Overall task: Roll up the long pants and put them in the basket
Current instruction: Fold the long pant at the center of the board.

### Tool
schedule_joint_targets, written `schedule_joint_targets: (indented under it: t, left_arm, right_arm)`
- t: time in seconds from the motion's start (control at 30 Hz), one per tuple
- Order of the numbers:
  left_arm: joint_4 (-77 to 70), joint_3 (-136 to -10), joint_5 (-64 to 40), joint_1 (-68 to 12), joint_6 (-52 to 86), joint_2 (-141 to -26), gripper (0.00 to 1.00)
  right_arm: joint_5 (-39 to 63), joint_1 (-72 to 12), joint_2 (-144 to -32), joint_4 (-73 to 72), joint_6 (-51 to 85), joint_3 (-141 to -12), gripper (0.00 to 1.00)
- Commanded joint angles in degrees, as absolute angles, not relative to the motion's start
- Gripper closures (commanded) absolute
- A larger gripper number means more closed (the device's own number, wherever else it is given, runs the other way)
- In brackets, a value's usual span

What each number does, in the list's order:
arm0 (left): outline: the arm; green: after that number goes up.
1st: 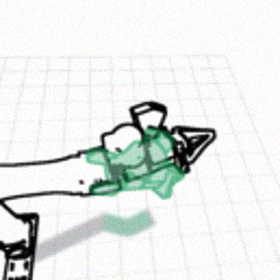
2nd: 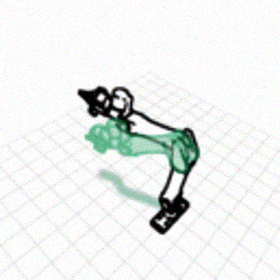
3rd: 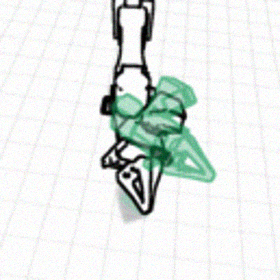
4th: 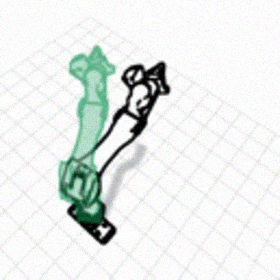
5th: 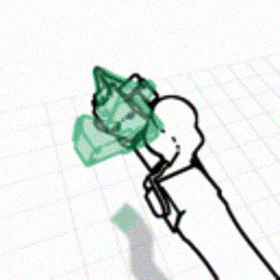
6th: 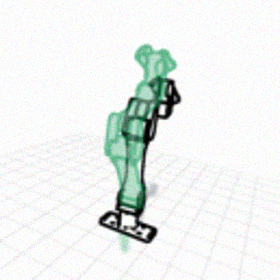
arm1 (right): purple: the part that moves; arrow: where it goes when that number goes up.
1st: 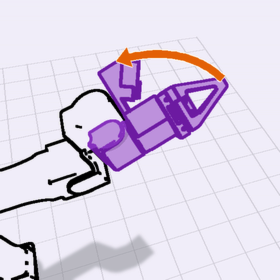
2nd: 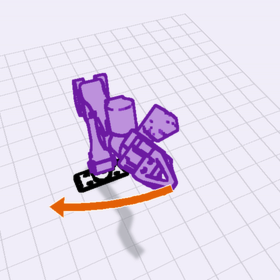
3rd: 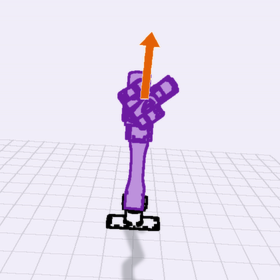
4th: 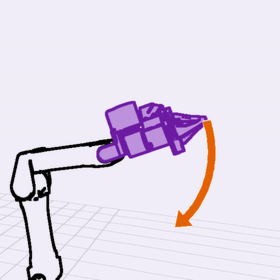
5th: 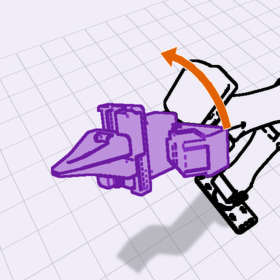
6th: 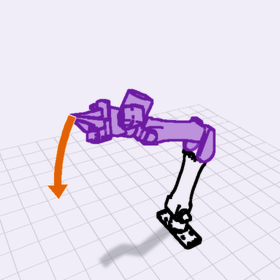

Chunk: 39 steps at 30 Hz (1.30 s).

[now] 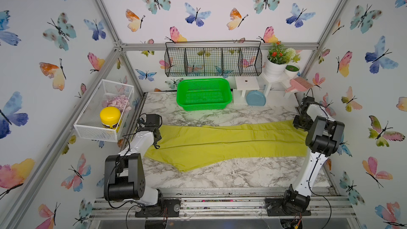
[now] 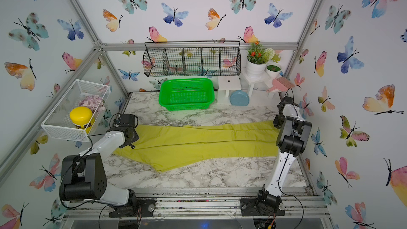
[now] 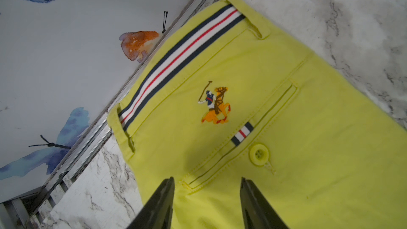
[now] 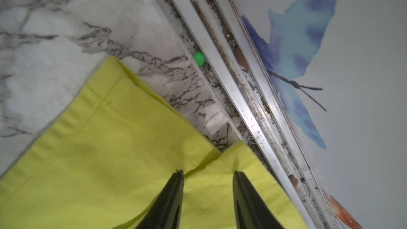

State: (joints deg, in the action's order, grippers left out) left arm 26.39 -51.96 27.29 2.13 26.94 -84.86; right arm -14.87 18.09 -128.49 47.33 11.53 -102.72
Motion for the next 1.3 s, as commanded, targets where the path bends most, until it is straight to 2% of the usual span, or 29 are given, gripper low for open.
schedule_joint_targets:
  t: [0.0, 0.17, 0.43, 0.53, 0.63, 0.8, 1.07, 1.27]
  left_arm:
    - [26.58, -51.83, 27.73, 1.93, 26.65, -84.48, 0.47]
    - [26.68, -51.81, 27.86, 1.94, 26.63, -84.25, 0.47]
    - [26.91, -52.24, 28.06, 1.98, 26.72, -84.3, 0.47]
    - [26.98, -52.56, 27.77, 1.96, 27.11, -84.47, 0.47]
    - [27.23, -52.51, 27.7, 1.98, 27.27, -84.4, 0.47]
    - [27.16, -51.73, 27.74, 1.97, 27.5, -83.94, 0.47]
    - [27.16, -51.59, 27.61, 1.94, 28.04, -83.86, 0.47]
    - [27.39, -51.44, 27.52, 1.94, 28.49, -84.07, 0.48]
  right_arm:
    - [-14.04, 18.19, -129.66, 48.9, 12.37, -104.85, 0.57]
    - [-14.13, 18.19, -130.41, 47.73, 12.48, -104.12, 0.58]
    - [-15.38, 18.2, -129.18, 46.72, 12.94, -100.75, 0.66]
    - [-15.23, 18.22, -129.55, 46.92, 12.91, -100.28, 0.73]
    - [-14.34, 18.26, -129.63, 46.88, 13.09, -100.44, 0.86]
    - [-14.07, 18.2, -128.99, 47.19, 13.18, -100.81, 0.98]
    - [-14.78, 18.2, -124.47, 47.38, 13.19, -100.93, 0.98]
    - [-15.94, 18.22, -123.85, 48.6, 12.39, -106.35, 0.98]
